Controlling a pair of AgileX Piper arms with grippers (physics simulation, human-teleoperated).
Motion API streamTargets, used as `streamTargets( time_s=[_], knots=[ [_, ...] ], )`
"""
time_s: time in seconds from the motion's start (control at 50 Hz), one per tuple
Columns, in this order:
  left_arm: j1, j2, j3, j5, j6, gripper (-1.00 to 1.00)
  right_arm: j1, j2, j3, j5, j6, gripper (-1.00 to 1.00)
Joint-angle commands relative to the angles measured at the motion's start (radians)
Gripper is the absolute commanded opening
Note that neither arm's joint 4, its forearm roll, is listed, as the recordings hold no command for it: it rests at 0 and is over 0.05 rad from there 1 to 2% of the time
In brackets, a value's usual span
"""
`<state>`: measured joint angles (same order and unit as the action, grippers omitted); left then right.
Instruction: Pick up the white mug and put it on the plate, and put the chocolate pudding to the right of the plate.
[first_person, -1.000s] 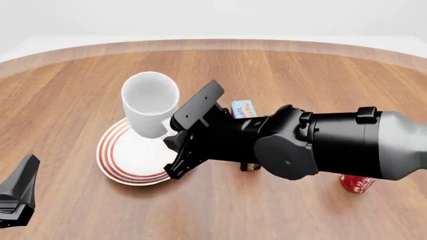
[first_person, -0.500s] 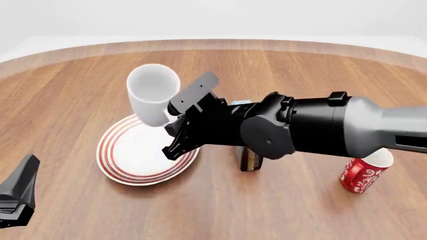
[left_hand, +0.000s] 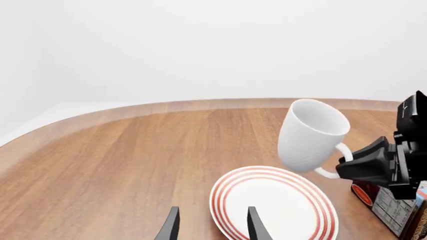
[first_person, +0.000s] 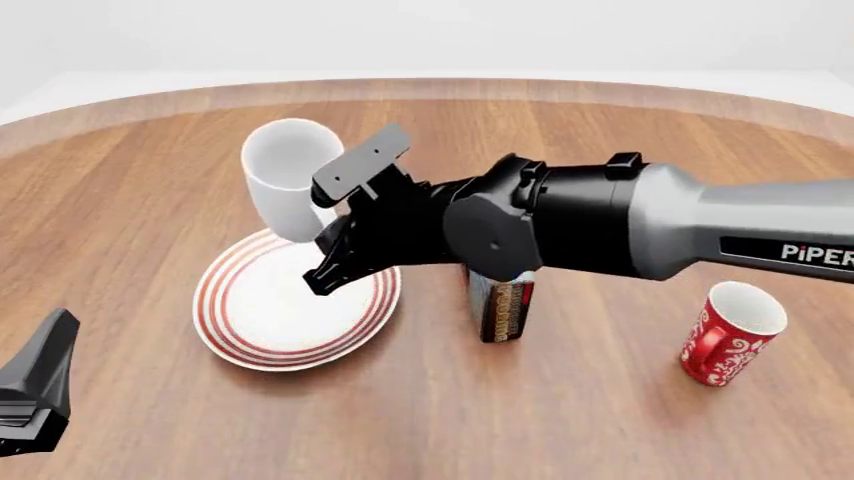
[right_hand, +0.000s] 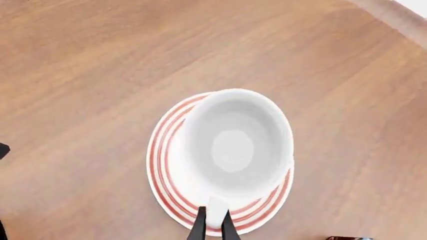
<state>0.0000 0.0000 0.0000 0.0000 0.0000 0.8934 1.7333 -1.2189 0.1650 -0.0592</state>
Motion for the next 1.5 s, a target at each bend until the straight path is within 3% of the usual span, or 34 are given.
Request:
streamTargets(
  time_s=[0.02,0.1,0.2,0.66,1.5],
  knots=[
    [0.000,0.000,0.000,0.000,0.000,1.00,0.012,0.043,-0.059,0.035,0.036,-1.00],
    [0.000,0.000,0.000,0.000,0.000,1.00,0.031,0.057,-0.069,0.048,0.085,-1.00],
    [0.000,0.000,0.000,0.000,0.000,1.00,0.016,0.076,-0.089,0.063,0.066,-1.00],
    [0.000,0.000,0.000,0.000,0.000,1.00,0.016,0.138,-0.129,0.111,0.104,-1.00],
    [0.000,0.000,0.000,0.000,0.000,1.00,0.015,0.217,-0.113,0.070,0.146,-1.00]
  ],
)
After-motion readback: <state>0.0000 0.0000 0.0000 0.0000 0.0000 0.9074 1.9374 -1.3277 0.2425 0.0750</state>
